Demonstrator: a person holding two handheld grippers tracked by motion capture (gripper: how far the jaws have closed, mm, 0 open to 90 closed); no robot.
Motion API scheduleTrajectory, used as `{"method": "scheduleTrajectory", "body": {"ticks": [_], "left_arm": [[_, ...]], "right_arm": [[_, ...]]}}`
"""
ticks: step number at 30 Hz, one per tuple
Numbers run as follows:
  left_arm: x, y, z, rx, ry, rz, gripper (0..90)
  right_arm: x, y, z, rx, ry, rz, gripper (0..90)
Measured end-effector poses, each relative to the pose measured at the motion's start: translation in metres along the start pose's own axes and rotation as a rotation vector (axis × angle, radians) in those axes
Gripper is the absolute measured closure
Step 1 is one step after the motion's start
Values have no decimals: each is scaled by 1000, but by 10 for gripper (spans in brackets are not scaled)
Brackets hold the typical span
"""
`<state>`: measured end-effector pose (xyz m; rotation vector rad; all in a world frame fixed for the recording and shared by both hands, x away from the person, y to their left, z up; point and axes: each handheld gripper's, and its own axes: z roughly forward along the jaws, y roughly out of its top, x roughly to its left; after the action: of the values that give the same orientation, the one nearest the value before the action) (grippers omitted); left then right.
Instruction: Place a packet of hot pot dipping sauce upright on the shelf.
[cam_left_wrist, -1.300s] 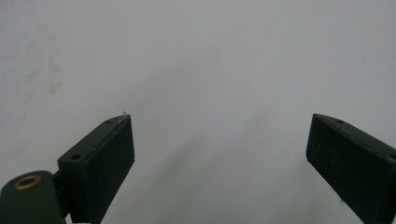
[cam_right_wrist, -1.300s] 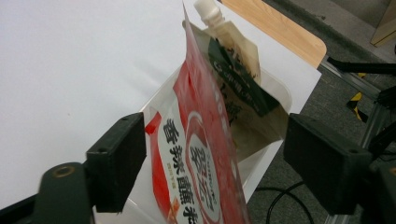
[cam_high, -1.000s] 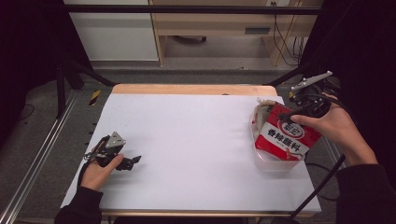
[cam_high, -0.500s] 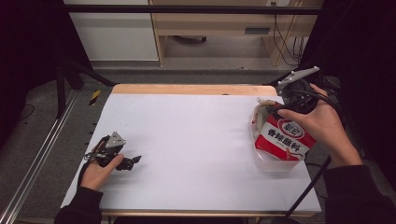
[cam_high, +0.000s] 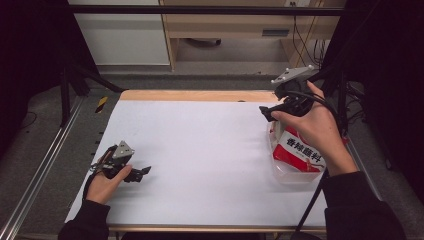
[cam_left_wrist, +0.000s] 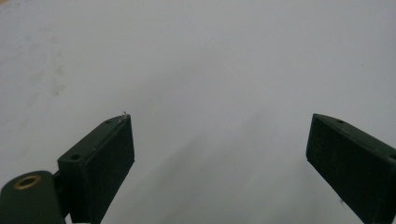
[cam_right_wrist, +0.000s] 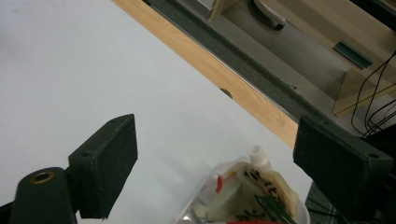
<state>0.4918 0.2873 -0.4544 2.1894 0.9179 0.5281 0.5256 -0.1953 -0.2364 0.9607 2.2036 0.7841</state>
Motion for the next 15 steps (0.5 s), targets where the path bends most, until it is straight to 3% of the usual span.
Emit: {"method": "scheduleTrajectory", "body": {"ticks": [6,15], "left_arm": [[1,0,-1,-2,1,-1,78],[1,0,-1,-4,2,-1,78]], "right_arm": [[13,12,10,-42,3,36,145],[38,19,28,-56,41,63,140]]}}
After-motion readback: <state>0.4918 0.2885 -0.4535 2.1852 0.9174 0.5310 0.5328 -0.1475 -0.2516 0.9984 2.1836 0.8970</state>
